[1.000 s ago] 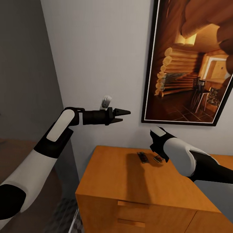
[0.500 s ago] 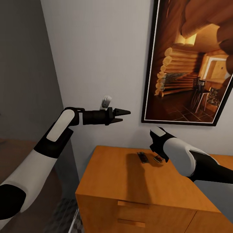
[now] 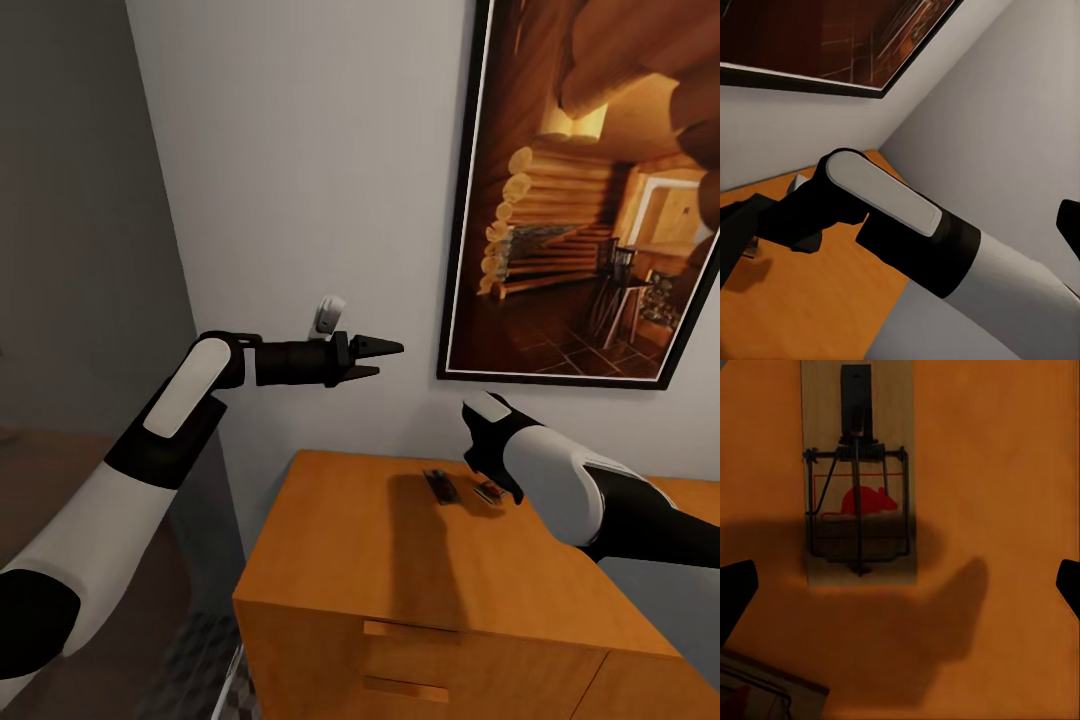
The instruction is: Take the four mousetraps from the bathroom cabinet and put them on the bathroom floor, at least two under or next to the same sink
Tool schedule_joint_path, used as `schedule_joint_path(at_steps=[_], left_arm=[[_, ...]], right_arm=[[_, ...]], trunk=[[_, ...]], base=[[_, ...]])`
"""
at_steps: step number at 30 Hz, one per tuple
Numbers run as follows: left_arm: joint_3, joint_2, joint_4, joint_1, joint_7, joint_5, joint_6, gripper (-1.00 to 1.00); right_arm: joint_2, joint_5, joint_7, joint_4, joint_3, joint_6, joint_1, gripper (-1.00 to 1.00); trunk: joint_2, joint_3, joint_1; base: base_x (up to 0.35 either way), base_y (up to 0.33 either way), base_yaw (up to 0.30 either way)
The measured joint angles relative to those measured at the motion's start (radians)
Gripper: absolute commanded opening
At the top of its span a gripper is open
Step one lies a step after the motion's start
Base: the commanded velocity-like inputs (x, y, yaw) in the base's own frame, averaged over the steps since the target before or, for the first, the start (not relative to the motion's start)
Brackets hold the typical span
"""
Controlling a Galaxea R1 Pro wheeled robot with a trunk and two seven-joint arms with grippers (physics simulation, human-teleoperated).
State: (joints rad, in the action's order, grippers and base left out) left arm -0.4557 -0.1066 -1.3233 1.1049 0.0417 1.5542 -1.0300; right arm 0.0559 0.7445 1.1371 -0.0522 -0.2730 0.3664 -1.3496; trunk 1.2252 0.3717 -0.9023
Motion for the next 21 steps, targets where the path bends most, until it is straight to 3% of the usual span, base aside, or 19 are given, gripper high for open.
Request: schedule_joint_path(at_steps=[21], left_arm=[[0.0,0.0,-0.014,0.0,0.0,0.0,0.0,1.0]], right_arm=[[0.0,-0.001,0.016,-0.001,0.0,0.0,0.0,1.0]], trunk=[[0.0,0.0,0.0]], base=[[0.0,0.0,0.0]])
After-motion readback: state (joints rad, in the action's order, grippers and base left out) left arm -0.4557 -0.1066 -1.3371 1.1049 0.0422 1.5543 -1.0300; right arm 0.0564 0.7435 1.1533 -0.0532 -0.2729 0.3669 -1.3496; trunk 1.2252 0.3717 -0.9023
